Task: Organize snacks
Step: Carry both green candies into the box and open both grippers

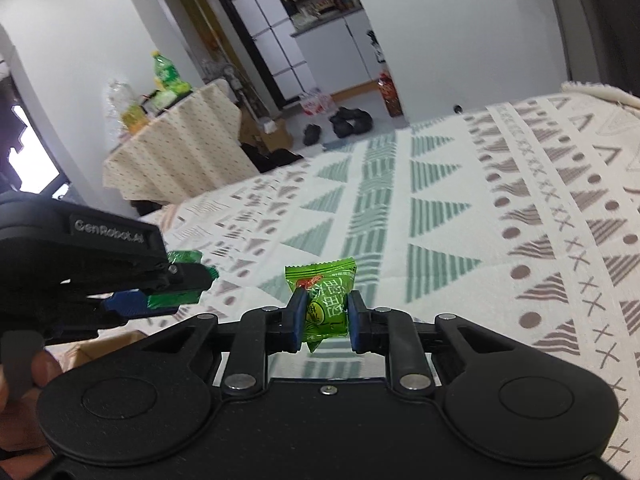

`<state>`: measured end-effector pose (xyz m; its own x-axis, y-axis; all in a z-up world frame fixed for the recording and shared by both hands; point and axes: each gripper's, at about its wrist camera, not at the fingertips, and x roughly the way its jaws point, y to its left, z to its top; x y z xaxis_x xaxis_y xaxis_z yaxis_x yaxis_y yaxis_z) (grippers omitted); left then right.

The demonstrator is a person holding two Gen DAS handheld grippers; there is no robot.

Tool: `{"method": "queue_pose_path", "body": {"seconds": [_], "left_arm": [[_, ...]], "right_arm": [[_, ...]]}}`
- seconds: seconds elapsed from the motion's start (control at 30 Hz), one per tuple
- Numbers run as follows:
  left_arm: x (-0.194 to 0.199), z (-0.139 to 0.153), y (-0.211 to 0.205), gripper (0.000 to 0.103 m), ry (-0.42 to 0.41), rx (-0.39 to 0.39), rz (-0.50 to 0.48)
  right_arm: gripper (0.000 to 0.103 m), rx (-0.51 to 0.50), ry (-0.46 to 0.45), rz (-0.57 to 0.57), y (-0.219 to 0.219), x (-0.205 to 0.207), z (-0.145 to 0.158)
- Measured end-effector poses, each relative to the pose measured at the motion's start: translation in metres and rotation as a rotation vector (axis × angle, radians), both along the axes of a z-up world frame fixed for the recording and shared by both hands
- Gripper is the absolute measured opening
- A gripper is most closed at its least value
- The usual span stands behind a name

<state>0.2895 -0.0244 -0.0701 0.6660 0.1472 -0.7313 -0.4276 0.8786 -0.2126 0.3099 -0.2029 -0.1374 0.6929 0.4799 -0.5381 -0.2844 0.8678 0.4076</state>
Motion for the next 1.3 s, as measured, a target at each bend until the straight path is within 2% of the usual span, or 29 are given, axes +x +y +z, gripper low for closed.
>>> {"method": "queue_pose_path", "body": {"seconds": [0.3, 0.7, 0.97, 1.3], "left_arm": [[-0.052, 0.026, 0.03, 0.03, -0.005, 0.025, 0.108], [-0.113, 0.037, 0.061, 0.03, 0.013, 0.01, 0.221], [-0.146, 0.037, 0.081, 0.03, 0.025, -0.029, 0.255], [-0.173, 0.026, 0.099, 0.031, 0.034, -0.092, 0.235]], "right_arm": [[0.02, 0.057, -0.064, 0.08, 0.015, -0.023, 0.027], [0.02, 0.09, -0.11, 0.211, 0.045, -0.057, 0.051], [0.021, 0.055, -0.132, 0.252, 0.054, -0.077, 0.063], [0.021, 0.022, -0.134, 0.268, 0.074, -0.112, 0.073]]}}
